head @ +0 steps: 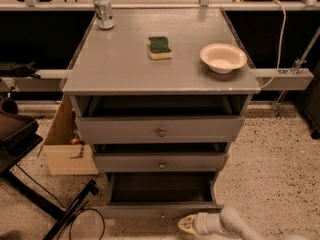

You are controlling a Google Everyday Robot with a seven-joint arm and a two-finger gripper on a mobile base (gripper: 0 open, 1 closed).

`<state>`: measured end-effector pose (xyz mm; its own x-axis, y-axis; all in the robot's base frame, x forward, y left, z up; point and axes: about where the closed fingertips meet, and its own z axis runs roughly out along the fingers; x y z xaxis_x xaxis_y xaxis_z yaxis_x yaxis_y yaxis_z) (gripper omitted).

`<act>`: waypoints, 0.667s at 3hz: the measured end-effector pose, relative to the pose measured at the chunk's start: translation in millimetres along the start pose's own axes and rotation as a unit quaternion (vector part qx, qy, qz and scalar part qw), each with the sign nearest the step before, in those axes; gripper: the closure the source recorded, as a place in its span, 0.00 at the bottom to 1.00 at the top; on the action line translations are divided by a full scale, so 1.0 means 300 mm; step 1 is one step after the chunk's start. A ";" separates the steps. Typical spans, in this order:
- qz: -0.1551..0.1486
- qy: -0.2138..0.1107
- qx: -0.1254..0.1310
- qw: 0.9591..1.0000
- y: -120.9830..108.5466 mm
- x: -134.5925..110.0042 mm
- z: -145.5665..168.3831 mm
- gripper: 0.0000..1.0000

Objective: Close bottom drawer

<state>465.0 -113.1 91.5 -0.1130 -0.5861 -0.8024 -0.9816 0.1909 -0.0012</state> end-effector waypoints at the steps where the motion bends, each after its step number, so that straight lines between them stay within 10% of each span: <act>1: -0.004 -0.005 0.005 1.000 -0.063 -0.025 0.004 1.00; 2: -0.004 -0.005 0.005 1.000 -0.064 -0.025 0.004 1.00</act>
Offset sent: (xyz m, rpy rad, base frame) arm 0.1958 0.0002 0.0602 0.0516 -0.1504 -0.0510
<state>484.9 -111.5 97.0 -0.1036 -0.5801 -0.8079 -0.9808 0.1944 -0.0138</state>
